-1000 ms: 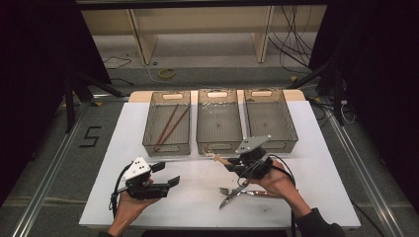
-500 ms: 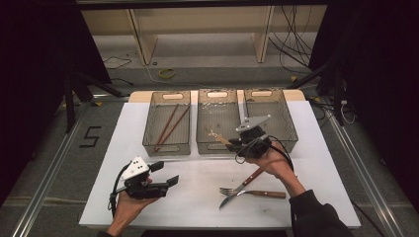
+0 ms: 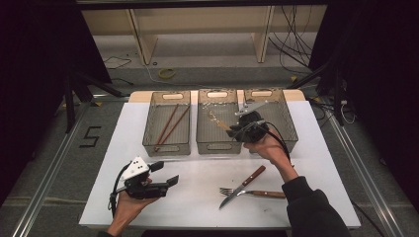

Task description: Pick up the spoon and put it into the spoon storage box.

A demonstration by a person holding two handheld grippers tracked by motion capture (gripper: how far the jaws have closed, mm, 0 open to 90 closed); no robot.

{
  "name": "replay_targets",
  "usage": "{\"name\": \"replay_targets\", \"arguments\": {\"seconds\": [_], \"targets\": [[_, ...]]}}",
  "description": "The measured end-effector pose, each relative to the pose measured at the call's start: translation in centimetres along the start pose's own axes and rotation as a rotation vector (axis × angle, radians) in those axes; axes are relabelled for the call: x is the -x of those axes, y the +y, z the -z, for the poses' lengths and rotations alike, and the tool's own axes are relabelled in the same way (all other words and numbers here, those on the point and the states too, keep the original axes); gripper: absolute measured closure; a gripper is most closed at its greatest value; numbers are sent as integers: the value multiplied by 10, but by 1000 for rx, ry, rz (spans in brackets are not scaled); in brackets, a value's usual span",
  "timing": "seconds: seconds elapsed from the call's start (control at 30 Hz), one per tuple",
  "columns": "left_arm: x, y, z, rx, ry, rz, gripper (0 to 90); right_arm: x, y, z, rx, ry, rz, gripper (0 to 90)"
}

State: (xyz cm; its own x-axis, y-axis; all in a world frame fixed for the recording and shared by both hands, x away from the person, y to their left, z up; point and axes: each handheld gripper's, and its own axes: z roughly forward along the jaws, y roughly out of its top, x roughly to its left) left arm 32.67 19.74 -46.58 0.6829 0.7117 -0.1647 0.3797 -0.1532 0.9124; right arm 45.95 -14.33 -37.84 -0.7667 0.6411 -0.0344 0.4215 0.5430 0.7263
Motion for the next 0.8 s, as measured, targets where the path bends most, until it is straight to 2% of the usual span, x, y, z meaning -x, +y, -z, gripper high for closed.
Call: {"name": "replay_targets", "arguments": {"seconds": [0.27, 0.6, 0.8], "targets": [[0, 0, 0, 2, 2, -3, 204, 13, 9, -13, -16, -21, -42, 759], [0, 0, 0, 1, 1, -3, 204, 24, 18, -31, -53, -62, -62, 758], [0, 0, 0, 4, 2, -4, 204, 31, 21, -41, -67, -67, -90, 757]]}}
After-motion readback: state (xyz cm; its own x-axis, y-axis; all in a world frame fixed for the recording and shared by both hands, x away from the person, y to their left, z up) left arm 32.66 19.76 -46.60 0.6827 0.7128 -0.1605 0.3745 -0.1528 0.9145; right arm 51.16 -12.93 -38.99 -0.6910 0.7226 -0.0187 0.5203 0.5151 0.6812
